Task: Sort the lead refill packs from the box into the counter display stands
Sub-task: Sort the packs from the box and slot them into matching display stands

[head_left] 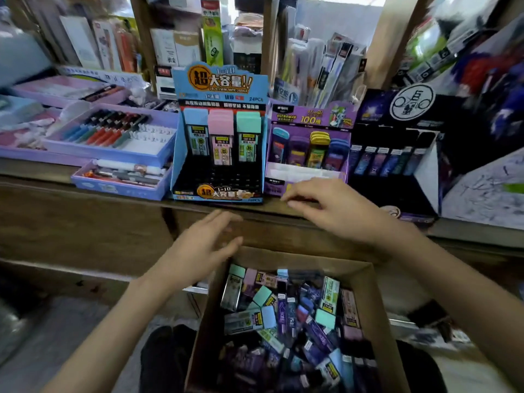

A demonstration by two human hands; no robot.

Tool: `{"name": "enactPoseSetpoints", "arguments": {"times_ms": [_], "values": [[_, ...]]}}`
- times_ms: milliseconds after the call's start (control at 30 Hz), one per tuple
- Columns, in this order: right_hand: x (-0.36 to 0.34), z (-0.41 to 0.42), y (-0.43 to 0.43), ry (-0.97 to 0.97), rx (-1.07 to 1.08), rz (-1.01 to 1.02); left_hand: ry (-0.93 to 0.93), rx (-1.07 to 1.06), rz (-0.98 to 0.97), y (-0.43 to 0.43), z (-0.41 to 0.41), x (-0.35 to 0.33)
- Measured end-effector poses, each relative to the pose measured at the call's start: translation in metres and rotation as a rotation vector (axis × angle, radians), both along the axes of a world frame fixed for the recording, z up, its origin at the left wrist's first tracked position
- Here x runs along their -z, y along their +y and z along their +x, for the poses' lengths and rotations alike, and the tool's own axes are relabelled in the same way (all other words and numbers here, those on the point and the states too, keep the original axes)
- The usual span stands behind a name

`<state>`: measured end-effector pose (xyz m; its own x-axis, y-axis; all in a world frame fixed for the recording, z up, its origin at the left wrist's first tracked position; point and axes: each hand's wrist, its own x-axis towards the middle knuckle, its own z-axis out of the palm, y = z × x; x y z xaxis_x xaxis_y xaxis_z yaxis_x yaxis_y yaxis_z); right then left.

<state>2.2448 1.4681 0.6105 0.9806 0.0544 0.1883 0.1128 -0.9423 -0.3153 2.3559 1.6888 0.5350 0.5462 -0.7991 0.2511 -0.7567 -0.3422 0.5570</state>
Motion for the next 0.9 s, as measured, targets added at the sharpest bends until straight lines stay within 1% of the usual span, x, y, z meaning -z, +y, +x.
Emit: {"name": "enactPoseSetpoints", "arguments": {"times_ms": [67, 200, 300, 400, 500, 567, 633, 700, 767, 833, 900], "values": [[0.027, -0.024, -0.005, 0.097, 0.03, 0.015, 0.092, 0.042, 0.087, -0.008, -0.015, 0.036], [0.101, -0.063, -0.023, 0.341, 0.113, 0.139, 0.328, -0.019, 0.243, -0.014, -0.04, 0.115], [0.164, -0.087, -0.038, 0.505, 0.261, 0.276, 0.415, -0.064, 0.344, -0.013, -0.054, 0.161], [0.217, -0.109, -0.04, 0.603, 0.422, 0.465, 0.538, -0.122, 0.394, -0.014, -0.064, 0.189], [0.249, -0.109, -0.024, 0.603, 0.517, 0.567, 0.539, -0.177, 0.384, -0.015, -0.065, 0.204], [0.261, -0.097, -0.006, 0.567, 0.599, 0.552, 0.529, -0.208, 0.368, -0.017, -0.062, 0.208], [0.265, -0.083, 0.012, 0.52, 0.721, 0.527, 0.549, -0.247, 0.352, -0.017, -0.06, 0.21], [0.268, -0.071, 0.027, 0.511, 0.838, 0.536, 0.574, -0.272, 0.343, -0.017, -0.059, 0.213], [0.274, -0.058, 0.038, 0.505, 0.899, 0.59, 0.565, -0.287, 0.384, -0.017, -0.059, 0.217], [0.277, -0.048, 0.048, 0.489, 0.933, 0.647, 0.506, -0.317, 0.467, -0.018, -0.06, 0.221], [0.28, -0.039, 0.056, 0.486, 0.972, 0.612, 0.49, -0.355, 0.498, -0.02, -0.06, 0.223]]}}
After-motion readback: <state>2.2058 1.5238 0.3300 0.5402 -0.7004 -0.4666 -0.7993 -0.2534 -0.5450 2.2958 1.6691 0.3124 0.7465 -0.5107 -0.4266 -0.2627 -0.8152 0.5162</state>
